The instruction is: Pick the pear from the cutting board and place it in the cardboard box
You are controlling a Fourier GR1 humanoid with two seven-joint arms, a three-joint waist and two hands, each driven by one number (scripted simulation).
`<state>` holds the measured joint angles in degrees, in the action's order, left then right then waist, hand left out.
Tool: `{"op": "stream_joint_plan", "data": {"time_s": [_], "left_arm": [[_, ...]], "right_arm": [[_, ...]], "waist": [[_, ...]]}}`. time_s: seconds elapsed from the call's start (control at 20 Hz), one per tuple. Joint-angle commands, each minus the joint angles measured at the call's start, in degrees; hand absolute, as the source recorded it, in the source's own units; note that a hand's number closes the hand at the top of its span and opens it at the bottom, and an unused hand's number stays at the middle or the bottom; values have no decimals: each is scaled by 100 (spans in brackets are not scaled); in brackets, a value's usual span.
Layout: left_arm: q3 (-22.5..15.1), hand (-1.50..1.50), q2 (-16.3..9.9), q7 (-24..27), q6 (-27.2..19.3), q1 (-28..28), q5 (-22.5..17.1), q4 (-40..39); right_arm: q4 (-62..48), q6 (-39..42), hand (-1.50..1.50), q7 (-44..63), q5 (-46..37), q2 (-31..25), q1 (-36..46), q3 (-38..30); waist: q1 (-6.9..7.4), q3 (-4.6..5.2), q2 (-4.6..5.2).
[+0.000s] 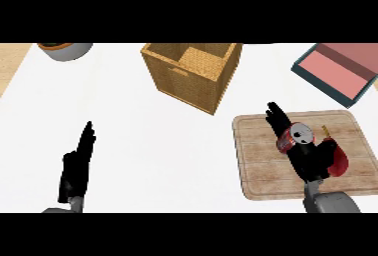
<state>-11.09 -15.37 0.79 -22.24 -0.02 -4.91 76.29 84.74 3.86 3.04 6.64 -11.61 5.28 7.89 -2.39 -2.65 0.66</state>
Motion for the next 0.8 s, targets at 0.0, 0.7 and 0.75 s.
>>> {"op": "stream_joint_plan", "data": {"time_s": [0.0,0.7,0.75], "left_arm": [[-212,0,-179,-42,62,-269,330,224],[-241,0,-1130,551,1897,-1207,-14,984],[-99,0,-1251,682,2074,-1105,-196,1074]], "right_arm": [[456,-133,-150,82,120,-322,66,-494],[1181,252,-150,-1437,-785,-3243,-1388,-3311],[968,535,-150,-1759,-708,-3522,-1467,-3550]], "waist": [[93,262,-94],[25,265,-80],[53,263,-84]]}}
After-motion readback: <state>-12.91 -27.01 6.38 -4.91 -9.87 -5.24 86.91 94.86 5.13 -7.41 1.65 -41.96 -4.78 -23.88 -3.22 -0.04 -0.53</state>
